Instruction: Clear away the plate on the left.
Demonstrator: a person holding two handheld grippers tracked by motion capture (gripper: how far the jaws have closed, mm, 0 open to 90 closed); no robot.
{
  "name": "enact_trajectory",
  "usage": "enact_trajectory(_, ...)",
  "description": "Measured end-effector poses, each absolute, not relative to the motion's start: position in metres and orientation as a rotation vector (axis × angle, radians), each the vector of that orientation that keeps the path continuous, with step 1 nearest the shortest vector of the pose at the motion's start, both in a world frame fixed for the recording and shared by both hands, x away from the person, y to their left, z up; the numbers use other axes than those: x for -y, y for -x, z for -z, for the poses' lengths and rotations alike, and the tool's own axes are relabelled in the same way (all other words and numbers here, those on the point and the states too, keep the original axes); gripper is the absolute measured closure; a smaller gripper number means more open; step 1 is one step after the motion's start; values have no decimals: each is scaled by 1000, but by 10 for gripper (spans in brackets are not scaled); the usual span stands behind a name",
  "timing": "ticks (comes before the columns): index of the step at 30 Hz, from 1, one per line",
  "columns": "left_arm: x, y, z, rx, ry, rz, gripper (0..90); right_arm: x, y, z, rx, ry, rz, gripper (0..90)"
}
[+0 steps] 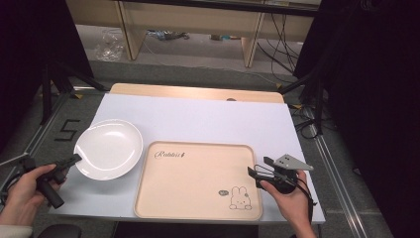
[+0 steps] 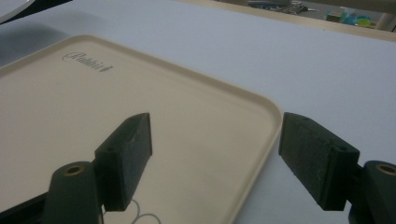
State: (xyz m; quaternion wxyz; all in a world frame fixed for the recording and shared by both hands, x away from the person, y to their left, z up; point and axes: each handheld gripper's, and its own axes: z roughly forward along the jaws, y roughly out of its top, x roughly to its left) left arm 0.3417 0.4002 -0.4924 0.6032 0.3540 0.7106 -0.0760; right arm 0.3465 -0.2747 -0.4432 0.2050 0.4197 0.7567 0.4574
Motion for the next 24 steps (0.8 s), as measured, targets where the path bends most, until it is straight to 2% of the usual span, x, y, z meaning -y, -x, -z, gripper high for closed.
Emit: enact_trajectory(24,-371,-356,475,-1561,-889,238,872,278,-346,443,-2103,-1172,-1267,265)
